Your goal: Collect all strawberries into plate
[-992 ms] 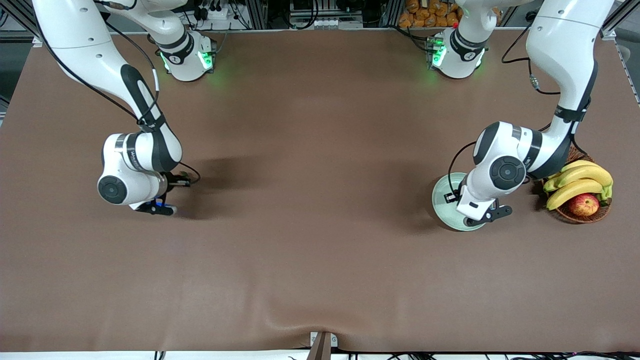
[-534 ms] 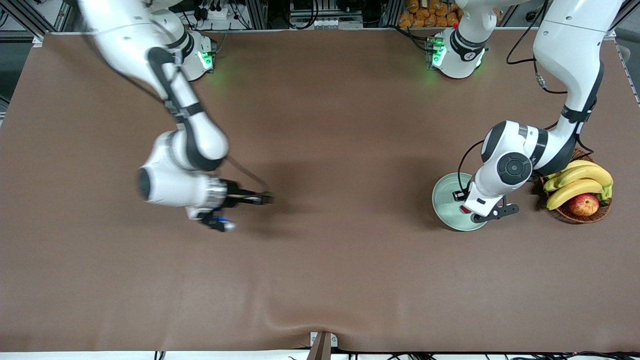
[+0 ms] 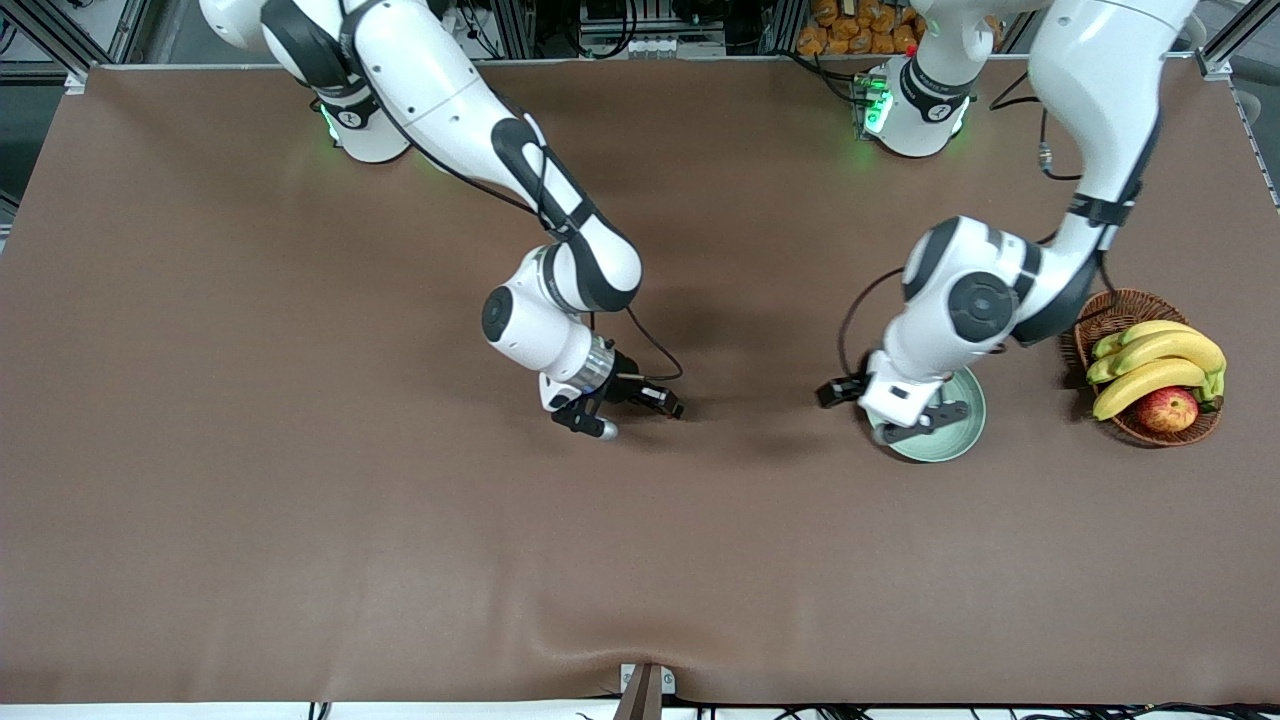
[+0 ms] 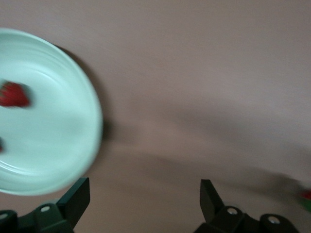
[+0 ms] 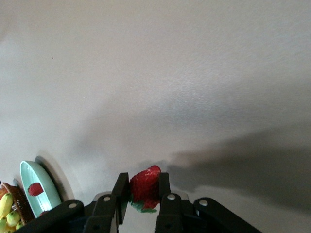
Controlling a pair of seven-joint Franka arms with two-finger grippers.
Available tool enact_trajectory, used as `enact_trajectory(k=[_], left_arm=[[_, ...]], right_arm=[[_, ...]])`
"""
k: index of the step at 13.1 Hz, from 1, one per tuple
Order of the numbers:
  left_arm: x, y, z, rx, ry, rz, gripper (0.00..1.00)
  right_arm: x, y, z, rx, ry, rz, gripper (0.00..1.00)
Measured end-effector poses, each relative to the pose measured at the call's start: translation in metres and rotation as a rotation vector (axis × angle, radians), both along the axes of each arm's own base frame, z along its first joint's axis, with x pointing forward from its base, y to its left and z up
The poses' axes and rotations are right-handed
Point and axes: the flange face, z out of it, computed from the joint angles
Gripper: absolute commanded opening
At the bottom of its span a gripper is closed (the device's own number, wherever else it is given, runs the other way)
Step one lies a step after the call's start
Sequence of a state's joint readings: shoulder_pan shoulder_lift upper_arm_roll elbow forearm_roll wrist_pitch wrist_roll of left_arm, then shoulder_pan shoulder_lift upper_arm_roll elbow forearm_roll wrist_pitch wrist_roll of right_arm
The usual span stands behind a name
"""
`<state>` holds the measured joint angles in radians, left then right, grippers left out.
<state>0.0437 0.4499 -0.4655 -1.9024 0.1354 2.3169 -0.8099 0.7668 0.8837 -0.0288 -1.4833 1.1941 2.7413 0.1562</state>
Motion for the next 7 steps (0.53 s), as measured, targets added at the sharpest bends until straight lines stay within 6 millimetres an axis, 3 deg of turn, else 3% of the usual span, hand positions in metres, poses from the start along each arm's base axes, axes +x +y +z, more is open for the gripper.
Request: enact_trajectory(k=[1, 3, 5, 7], left_arm=[[-0.002, -0.027, 0.0, -0.013, 0.003, 0.031, 1.0], [-0.003, -0.083, -0.002, -0.049, 0.007, 0.095, 1.0], [-0.003, -0.126, -0.009, -0.083, 0.018, 0.133, 1.0], [-0.005, -0.157, -0.02, -0.103, 0.033, 0.145, 1.0]], right_arm=[[0.001, 0.001, -0.003, -0.001, -0.002, -0.001, 0.75], [0.011, -0.013, -0.004, -0.02, -0.014, -0.018, 0.97], [0.023, -0.035, -0.008, -0.046, -0.017, -0.043, 1.0], [0.029, -0.05, -0.008, -0.055, -0.01, -0.065, 1.0]])
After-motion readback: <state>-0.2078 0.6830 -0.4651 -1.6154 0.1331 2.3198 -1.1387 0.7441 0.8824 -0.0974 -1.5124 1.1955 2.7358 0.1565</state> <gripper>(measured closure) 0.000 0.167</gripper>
